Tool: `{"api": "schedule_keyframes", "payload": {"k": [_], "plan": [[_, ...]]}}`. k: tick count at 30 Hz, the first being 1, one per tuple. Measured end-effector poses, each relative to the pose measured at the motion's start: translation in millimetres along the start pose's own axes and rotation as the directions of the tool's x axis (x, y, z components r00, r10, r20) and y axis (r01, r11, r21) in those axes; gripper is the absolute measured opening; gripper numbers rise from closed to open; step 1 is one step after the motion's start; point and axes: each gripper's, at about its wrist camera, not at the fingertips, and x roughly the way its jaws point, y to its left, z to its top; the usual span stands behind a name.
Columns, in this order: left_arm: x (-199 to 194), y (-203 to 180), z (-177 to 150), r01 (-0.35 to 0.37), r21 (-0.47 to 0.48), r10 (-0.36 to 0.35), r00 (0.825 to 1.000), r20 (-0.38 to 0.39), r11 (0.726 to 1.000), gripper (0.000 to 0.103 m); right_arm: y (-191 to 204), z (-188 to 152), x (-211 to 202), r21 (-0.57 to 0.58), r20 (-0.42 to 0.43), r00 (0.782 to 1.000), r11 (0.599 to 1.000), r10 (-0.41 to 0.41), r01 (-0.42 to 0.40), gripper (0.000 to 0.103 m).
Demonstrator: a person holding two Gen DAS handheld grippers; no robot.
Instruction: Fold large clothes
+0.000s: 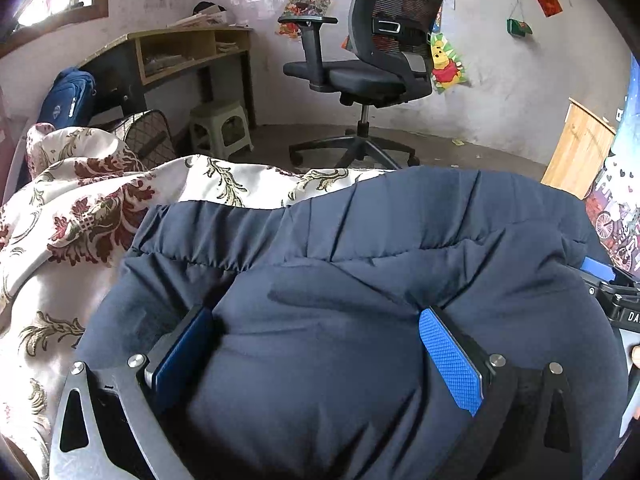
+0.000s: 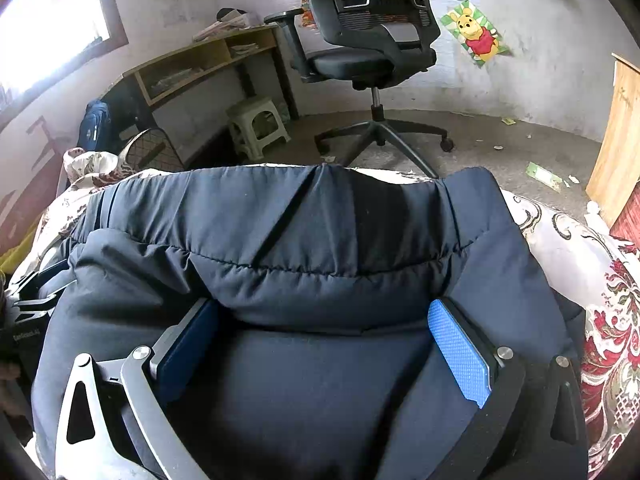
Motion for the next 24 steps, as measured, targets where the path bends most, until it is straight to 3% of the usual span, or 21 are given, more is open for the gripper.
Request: {"api": "schedule_keyframes", "payload": {"k": [16,20,24], "plan": [[0,5,-5,0.018,-0.013,-0.018,0.999,0.027,1.0,0.103,0,-7,-5,-0.008,0.047,0.999,1.0,-0.018,0.018,0.102],[-5,9,-7,0.047,-0.026,-0.046,0.998,0.042,0.999,0.103,6,-11,-13,-0.02,0.076,0.996,0.998,-0.052,0.054,0.102],[-18,30,-7,0.112,-0.097,-0.107,0.993,0.053,0.989,0.103,17,-12,-23,-0.058,0.082,0.987,0.988,-0.138,0.143,0.102]]}}
